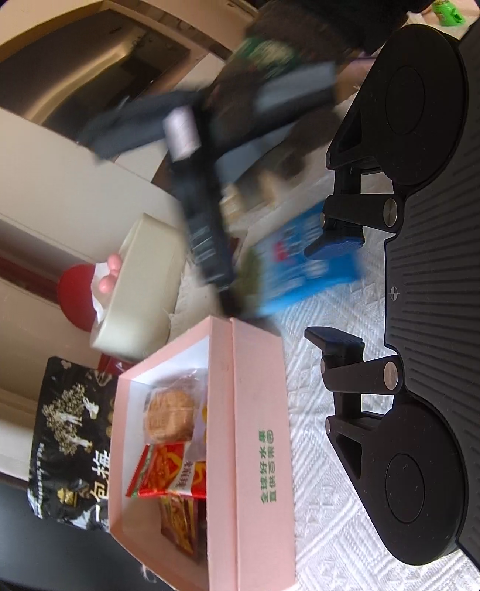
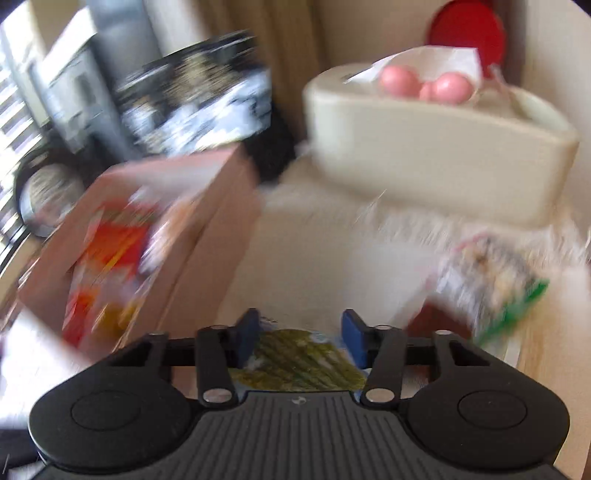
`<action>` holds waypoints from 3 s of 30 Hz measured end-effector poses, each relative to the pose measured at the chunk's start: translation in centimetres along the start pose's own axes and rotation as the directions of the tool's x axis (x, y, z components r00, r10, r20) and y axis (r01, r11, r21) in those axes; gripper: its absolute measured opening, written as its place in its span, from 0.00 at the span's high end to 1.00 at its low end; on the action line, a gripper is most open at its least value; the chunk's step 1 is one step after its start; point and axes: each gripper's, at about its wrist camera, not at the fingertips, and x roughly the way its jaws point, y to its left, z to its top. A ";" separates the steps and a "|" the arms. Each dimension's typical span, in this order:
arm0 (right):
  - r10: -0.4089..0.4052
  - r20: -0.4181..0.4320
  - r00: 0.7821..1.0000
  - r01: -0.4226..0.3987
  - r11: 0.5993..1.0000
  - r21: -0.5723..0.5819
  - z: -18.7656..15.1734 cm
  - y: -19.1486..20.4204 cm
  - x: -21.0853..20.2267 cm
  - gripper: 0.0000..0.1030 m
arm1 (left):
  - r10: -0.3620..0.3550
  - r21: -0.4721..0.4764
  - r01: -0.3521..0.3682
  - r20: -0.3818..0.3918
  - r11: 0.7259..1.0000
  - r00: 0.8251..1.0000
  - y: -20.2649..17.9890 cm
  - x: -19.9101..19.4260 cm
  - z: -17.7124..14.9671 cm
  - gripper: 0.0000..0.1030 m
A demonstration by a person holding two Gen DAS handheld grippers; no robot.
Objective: Organize snacks
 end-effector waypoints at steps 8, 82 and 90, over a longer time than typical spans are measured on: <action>0.178 -0.037 0.983 -0.179 0.983 -0.032 -5.7 1.7 -4.7 0.53 | 0.034 0.028 -0.036 0.046 0.999 0.998 -0.2 -1.3 0.2 0.57; -0.162 0.161 0.974 0.150 0.985 0.081 0.3 -5.1 -2.7 0.21 | 0.084 0.184 -0.068 -0.086 0.981 0.993 -5.2 1.1 0.4 0.61; -0.242 0.076 0.967 0.229 0.962 0.151 2.9 -7.4 2.1 0.40 | 0.104 0.124 -0.095 -0.065 0.988 0.992 -3.1 0.0 -0.2 0.61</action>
